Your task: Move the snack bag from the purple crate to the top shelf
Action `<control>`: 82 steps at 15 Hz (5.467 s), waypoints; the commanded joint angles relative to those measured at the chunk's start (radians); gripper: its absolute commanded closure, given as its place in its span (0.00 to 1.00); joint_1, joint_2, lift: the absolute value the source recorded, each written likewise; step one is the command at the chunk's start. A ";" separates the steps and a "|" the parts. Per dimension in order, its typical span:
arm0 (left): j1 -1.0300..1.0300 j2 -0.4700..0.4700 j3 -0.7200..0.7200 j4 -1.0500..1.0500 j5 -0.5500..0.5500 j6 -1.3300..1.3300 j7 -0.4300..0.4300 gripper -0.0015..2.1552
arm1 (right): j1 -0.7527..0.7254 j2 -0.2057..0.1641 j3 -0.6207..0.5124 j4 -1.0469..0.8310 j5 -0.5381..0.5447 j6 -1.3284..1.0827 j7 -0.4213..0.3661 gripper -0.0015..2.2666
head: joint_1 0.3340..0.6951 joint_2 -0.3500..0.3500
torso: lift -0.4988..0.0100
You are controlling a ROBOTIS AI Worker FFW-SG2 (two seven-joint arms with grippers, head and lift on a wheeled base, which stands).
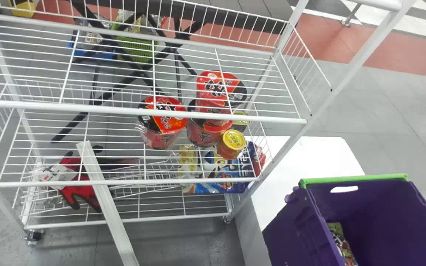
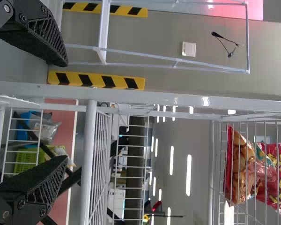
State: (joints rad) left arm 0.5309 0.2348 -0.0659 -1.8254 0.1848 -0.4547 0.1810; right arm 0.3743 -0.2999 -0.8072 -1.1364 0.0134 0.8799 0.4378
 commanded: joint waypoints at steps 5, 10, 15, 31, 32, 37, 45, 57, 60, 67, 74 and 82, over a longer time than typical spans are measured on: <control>0.001 0.000 -0.002 -0.005 -0.004 0.012 0.000 0.06 | 0.055 0.041 -0.121 -0.223 -0.015 0.245 0.081 0.99 | 1.00 0.00 | 0.09; 0.003 0.001 0.003 -0.005 -0.004 0.021 0.002 0.06 | 0.061 0.031 -0.230 -0.301 0.000 0.359 0.167 0.99 | 1.00 0.00 | 0.09; 0.003 0.001 0.003 -0.003 -0.005 0.034 0.002 0.06 | 0.061 0.021 -0.287 -0.404 0.000 0.518 0.208 0.99 | 1.00 0.00 | 0.09; 0.015 0.003 0.005 -0.023 -0.008 0.034 0.002 0.06 | -0.038 0.137 -0.414 -1.033 -0.165 0.692 0.214 0.95 | 1.00 0.00 | 0.19; 0.015 0.003 0.005 -0.023 -0.010 0.037 0.002 0.06 | -0.040 0.153 -0.425 -1.056 -0.190 0.692 0.214 0.95 | 1.00 0.00 | 0.20; 0.017 0.003 0.001 -0.023 -0.010 0.037 0.002 0.06 | -0.046 0.216 -0.449 -1.157 -0.268 0.692 0.277 0.95 | 1.00 0.00 | 0.23; 0.030 0.008 -0.009 -0.045 -0.025 0.052 0.002 0.06 | -0.058 0.291 -0.463 -1.366 -0.365 0.692 0.299 0.95 | 1.00 0.00 | 0.30; 0.049 0.005 -0.015 -0.074 -0.048 0.086 0.006 0.06 | -0.067 0.301 -0.463 -1.571 -0.543 0.692 0.331 0.95 | 1.00 0.02 | 0.39; 0.050 0.001 -0.026 -0.078 -0.059 0.092 0.009 0.06 | -0.069 0.301 -0.489 -1.591 -0.616 0.692 0.342 0.95 | 1.00 0.05 | 0.41; 0.060 -0.002 -0.028 -0.086 -0.068 0.095 0.015 0.06 | -0.069 0.301 -0.481 -1.622 -0.688 0.692 0.342 0.95 | 1.00 0.11 | 0.47; 0.064 -0.003 -0.041 -0.097 -0.080 0.104 0.020 0.06 | -0.069 0.301 -0.491 -1.622 -0.696 0.692 0.351 0.95 | 1.00 0.12 | 0.52; 0.061 -0.003 -0.045 -0.095 -0.080 0.107 0.020 0.06 | -0.069 0.301 -0.507 -1.594 -0.673 0.692 0.355 0.95 | 1.00 0.08 | 0.59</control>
State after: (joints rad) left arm 0.5933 0.2316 -0.1098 -1.9210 0.1043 -0.3474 0.2009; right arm 0.3052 0.0000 -1.3118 -2.7409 -0.6645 1.5609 0.7928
